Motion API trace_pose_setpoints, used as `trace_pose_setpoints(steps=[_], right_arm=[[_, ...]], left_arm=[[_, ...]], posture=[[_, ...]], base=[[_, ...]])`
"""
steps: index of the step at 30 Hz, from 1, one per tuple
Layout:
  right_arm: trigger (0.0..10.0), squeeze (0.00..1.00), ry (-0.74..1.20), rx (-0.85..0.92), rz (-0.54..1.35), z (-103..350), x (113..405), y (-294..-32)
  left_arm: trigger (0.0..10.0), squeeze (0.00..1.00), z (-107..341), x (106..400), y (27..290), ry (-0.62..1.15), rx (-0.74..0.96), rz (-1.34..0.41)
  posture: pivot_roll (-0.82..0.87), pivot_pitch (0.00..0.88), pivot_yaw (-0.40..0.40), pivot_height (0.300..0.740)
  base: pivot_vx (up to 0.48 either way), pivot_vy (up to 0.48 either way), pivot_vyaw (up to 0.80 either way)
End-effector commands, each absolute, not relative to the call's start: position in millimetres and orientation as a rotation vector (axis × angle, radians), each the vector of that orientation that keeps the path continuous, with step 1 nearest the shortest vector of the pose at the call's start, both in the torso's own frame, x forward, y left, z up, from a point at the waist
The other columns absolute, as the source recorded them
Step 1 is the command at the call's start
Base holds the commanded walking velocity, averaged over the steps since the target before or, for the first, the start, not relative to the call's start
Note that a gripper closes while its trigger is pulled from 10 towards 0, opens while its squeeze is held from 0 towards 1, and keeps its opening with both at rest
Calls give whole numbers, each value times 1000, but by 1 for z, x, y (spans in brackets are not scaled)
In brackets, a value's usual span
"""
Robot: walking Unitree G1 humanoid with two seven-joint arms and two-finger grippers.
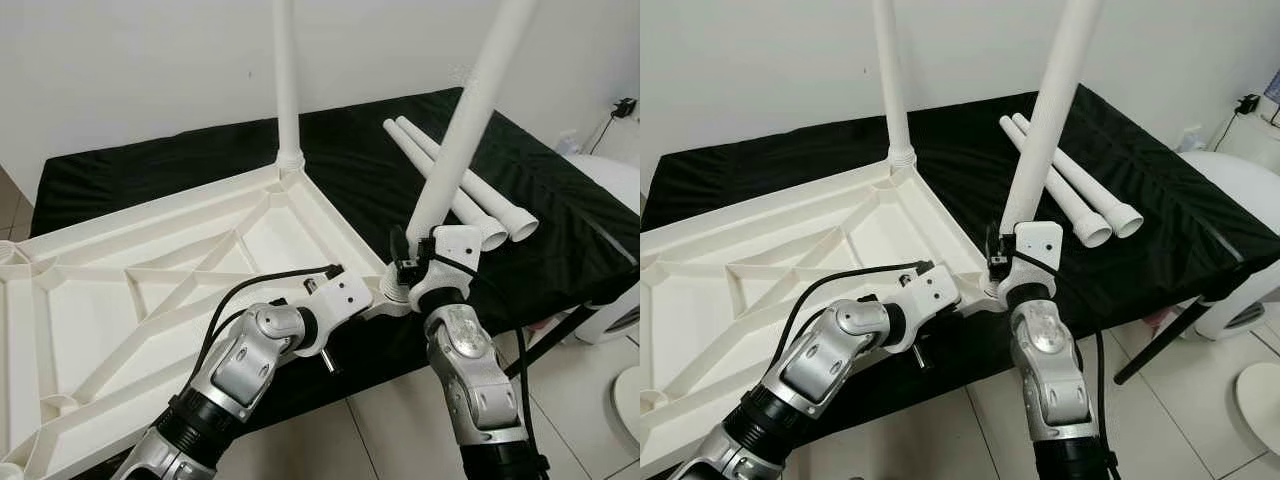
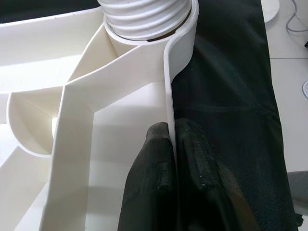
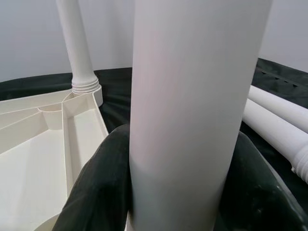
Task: Building children table
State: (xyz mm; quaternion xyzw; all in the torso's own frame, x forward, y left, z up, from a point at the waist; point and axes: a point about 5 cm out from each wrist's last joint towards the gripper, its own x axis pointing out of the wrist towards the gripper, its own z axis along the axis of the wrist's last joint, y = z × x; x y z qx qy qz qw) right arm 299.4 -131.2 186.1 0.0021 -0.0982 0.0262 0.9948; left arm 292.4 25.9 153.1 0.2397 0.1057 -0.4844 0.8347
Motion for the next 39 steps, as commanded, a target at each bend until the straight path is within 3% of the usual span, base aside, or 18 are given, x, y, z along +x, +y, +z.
trace_pose_setpoints(steps=[1, 8, 19, 39], right_arm=[[10000, 0, -1, -42, 4, 150, 303, -145], [10000, 0, -22, -119, 35, 157, 309, -142], [10000, 0, -36, -176, 67, 148, 293, -141], [10000, 0, -58, -173, 44, 114, 267, -165]], left_arm=[[10000, 0, 177, 297, 26, 102, 530, -949], [10000, 0, 177, 297, 26, 103, 528, -945], [10000, 0, 178, 297, 27, 101, 525, -939], [10000, 0, 179, 298, 28, 102, 528, -944]], posture=[[-115, 101, 31, 740], [-112, 98, 28, 740], [-115, 103, 28, 740], [-121, 117, 46, 740]], base=[[0, 0, 0], [0, 0, 0], [0, 0, 0], [0, 0, 0]])
